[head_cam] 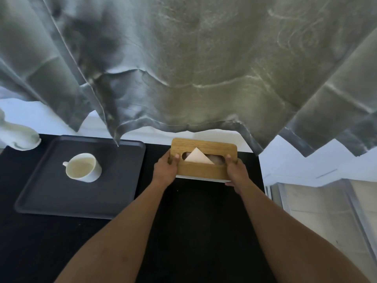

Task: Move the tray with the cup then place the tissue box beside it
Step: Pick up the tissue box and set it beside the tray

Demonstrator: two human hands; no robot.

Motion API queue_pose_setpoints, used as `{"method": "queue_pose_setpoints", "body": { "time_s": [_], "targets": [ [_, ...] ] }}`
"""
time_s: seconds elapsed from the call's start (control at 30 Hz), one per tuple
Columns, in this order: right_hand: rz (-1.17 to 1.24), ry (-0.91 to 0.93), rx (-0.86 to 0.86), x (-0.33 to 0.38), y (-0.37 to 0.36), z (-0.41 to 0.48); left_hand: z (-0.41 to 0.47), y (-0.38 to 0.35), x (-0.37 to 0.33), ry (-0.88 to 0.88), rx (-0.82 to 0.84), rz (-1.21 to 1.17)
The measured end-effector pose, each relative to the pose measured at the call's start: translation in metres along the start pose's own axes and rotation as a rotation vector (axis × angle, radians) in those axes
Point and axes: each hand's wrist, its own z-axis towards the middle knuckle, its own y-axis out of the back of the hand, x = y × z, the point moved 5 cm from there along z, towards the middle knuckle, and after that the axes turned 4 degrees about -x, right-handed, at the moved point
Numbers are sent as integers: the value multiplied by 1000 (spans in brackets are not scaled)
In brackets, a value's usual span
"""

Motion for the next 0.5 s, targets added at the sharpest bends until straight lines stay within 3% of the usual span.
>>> {"method": "queue_pose_setpoints", "body": {
  "time_s": [0.5],
  "targets": [
    [-78, 20, 16, 18, -8, 24, 26, -2, -3, 66, -52, 64]
  ]
}}
